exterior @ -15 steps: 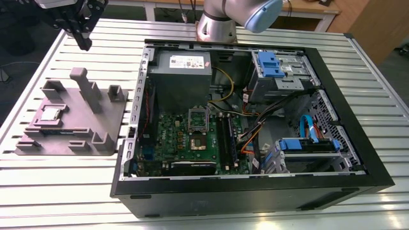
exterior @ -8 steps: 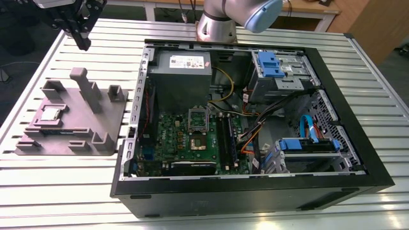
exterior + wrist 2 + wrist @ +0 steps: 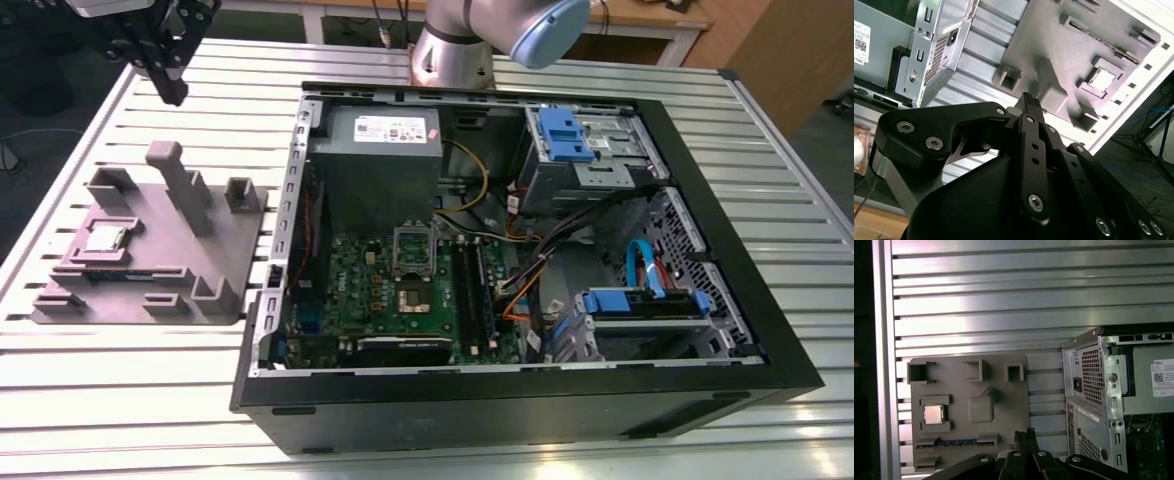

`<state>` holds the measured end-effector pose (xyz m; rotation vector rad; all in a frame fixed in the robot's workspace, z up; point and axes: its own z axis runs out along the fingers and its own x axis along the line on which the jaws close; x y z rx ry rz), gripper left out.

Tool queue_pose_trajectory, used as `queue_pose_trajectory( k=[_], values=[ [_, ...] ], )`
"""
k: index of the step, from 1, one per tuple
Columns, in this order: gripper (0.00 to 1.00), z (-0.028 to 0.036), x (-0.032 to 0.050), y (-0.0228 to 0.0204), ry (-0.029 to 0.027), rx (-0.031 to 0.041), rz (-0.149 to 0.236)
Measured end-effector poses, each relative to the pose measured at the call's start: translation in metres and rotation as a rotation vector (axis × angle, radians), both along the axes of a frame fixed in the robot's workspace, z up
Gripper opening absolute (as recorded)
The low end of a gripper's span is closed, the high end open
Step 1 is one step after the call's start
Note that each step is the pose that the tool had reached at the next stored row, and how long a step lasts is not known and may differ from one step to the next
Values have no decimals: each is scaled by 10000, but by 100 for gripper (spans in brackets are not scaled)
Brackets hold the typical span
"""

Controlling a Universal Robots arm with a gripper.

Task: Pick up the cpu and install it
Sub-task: 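Reach for the cpu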

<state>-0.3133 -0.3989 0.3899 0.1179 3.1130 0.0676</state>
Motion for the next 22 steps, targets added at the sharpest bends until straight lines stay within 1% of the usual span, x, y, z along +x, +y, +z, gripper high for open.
queue_pose_trajectory(
  k=[22],
  values=[
    [11,0,-54,0,0,-1,-1]
  ],
)
